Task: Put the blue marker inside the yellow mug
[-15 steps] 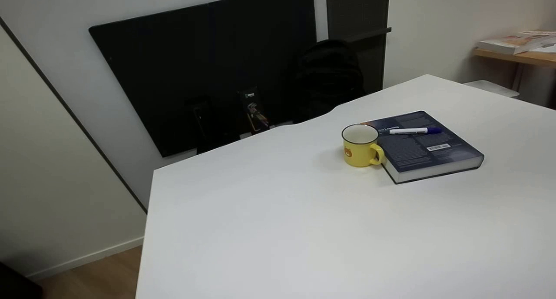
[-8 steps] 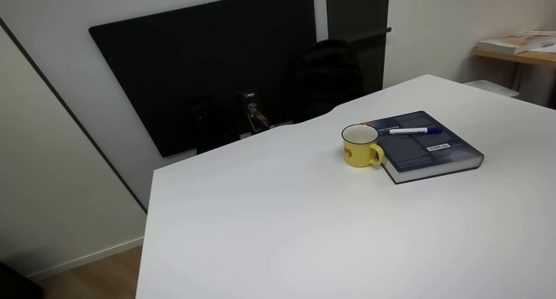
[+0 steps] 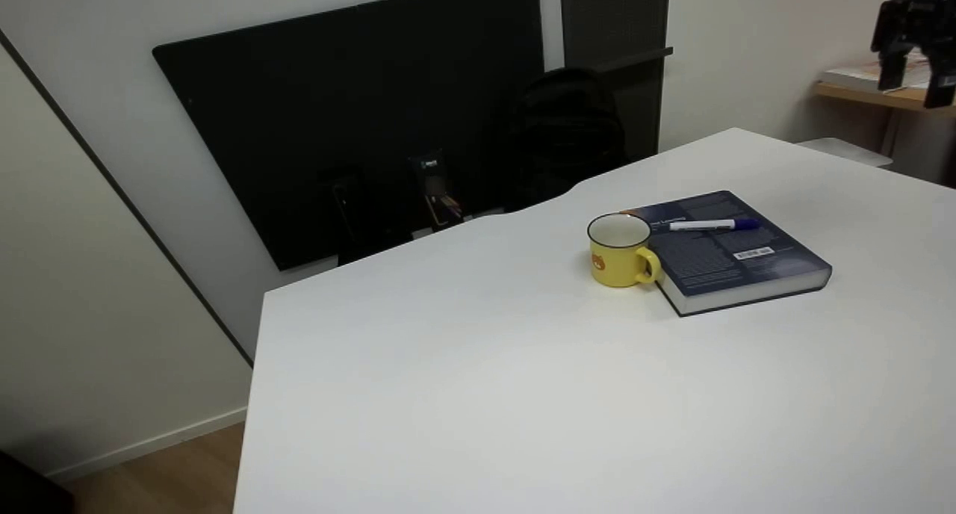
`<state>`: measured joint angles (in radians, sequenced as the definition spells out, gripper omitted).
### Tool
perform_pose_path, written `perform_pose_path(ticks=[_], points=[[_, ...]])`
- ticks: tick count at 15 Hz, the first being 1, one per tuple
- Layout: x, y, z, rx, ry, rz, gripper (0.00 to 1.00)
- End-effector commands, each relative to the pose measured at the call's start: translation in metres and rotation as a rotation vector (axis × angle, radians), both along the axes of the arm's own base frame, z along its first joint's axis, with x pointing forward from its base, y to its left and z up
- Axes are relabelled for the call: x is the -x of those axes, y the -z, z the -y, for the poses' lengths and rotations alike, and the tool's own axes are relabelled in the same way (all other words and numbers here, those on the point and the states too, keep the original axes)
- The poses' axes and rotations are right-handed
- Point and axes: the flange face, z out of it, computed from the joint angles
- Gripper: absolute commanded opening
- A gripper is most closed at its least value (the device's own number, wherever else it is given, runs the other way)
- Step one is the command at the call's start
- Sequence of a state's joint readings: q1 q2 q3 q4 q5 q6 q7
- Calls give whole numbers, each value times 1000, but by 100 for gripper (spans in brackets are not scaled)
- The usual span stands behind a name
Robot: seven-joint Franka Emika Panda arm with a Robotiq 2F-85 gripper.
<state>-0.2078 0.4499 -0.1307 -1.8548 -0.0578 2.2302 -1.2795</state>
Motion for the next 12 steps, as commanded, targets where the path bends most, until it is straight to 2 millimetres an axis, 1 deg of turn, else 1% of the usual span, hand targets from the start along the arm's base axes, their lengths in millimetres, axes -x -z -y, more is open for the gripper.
perform_pose_path(ticks=[1, 3, 5, 6, 7, 9, 12], points=[[-48, 11, -8, 4, -43, -33, 100], [-64, 15, -21, 9, -69, -44, 100], [-76, 17, -33, 13, -95, -61, 100], [-77, 16, -39, 24, -88, -103, 100], [-61, 17, -36, 2, -94, -67, 100], [-67, 17, -43, 4, -107, -93, 100], [-69, 17, -43, 8, -110, -99, 100]])
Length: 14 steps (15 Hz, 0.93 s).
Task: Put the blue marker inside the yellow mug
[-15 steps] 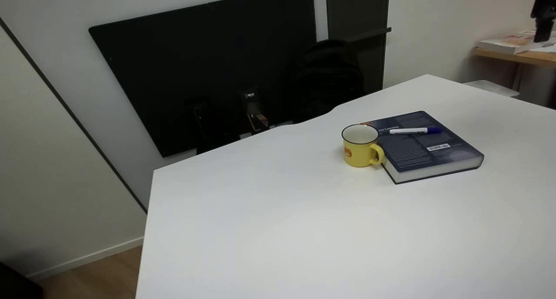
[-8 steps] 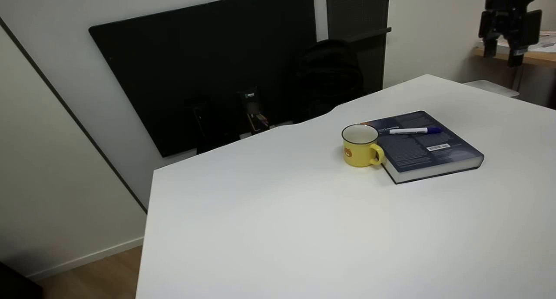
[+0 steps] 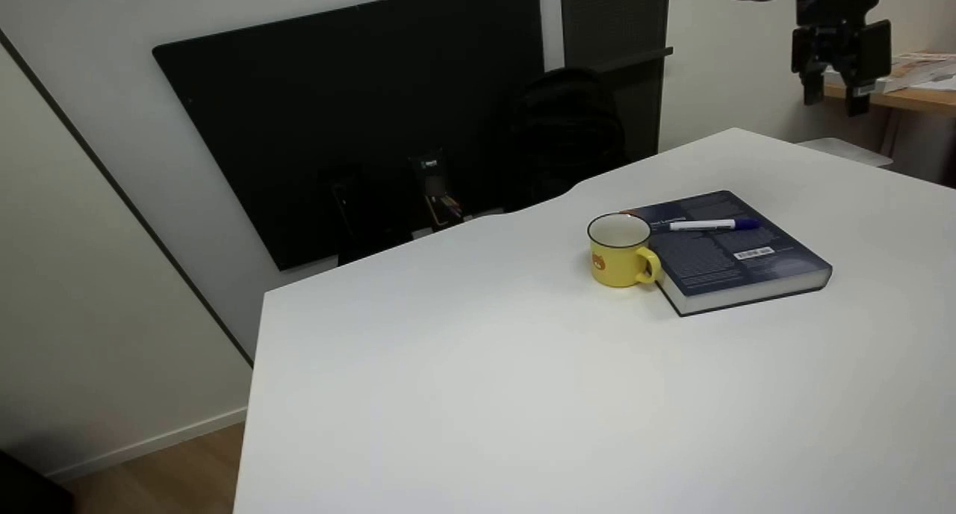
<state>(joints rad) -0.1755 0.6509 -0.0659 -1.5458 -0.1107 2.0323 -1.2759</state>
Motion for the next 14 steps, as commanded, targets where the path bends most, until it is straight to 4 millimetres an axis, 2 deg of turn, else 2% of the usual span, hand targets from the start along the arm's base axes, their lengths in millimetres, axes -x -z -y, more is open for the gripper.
perform_pose_path(ticks=[1, 6, 10, 14], points=[[0, -1, 1, 1, 0, -1, 100], [0, -1, 1, 3, 0, -2, 100], [-12, 29, -12, 6, -29, 9, 100], [-20, 73, -32, -11, -76, 14, 100]])
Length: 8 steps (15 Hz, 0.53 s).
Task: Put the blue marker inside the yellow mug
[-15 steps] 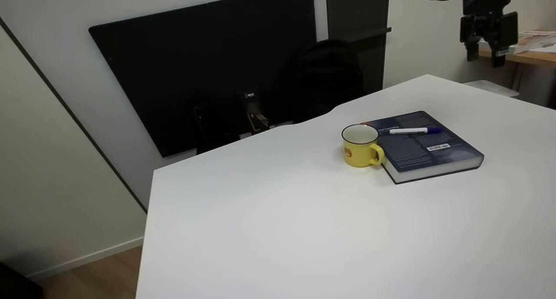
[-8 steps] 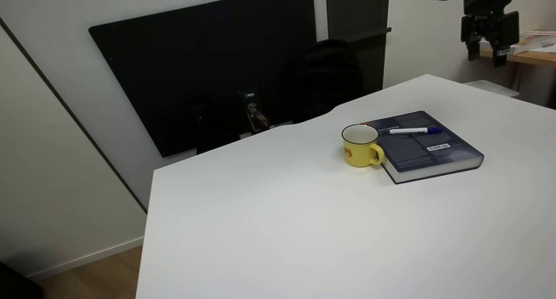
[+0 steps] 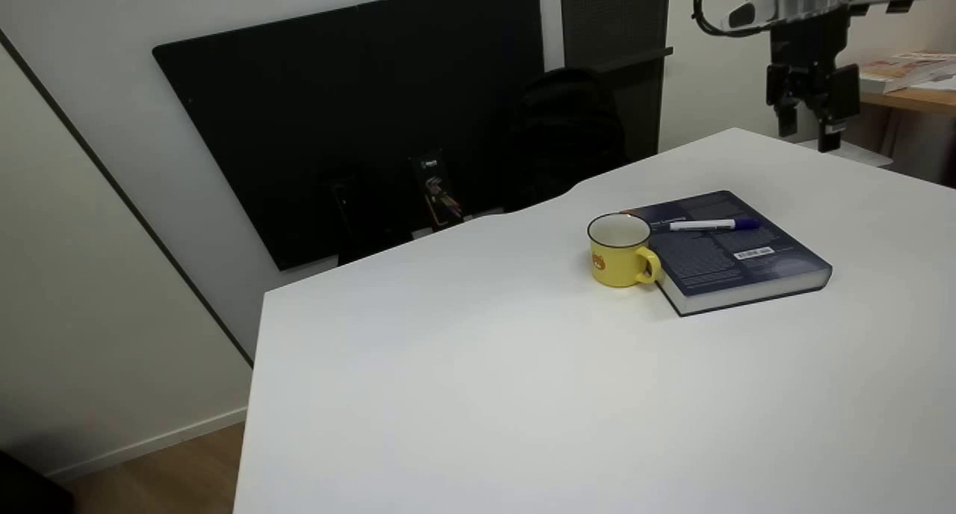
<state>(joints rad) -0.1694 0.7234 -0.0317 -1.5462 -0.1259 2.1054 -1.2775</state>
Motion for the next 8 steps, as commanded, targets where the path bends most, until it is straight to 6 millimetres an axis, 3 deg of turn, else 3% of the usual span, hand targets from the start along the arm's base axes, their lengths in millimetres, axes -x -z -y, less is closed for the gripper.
perform_pose_path(ticks=[1, 8], points=[[-16, 38, -14, 8, -29, 16, 100], [-30, 87, -36, 24, -4, 106, 100]])
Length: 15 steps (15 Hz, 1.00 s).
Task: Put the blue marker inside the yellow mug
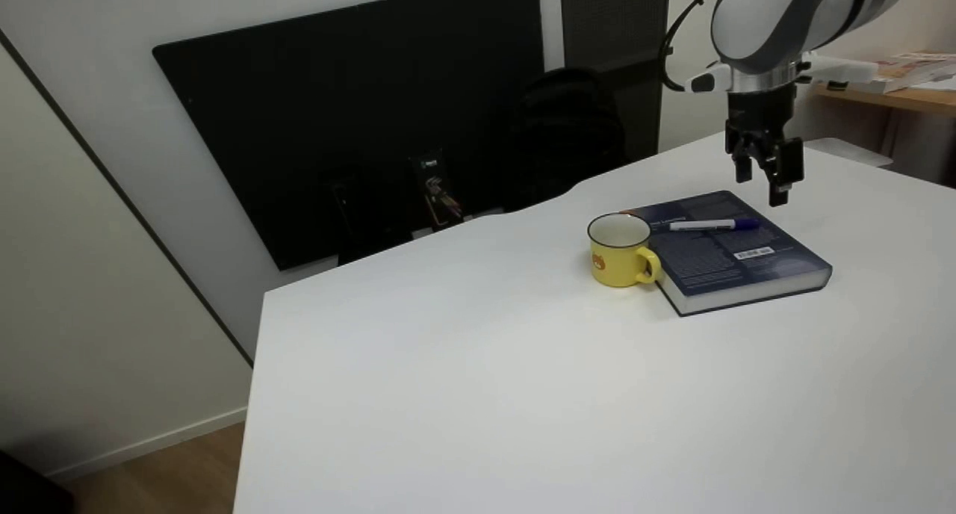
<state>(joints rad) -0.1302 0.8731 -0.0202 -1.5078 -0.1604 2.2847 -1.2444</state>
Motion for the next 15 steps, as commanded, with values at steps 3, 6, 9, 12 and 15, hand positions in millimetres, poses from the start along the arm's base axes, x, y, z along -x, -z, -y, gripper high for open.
perform_pose_path(ticks=[3, 6, 9, 12, 15], points=[[-17, 22, -8, 4, 96, 61, 100], [-22, 25, -13, -16, 132, 92, 100], [-26, 22, -26, -34, 100, 91, 100], [-29, 20, -39, -47, 88, 104, 100], [-28, 28, -48, -59, 90, 104, 100]])
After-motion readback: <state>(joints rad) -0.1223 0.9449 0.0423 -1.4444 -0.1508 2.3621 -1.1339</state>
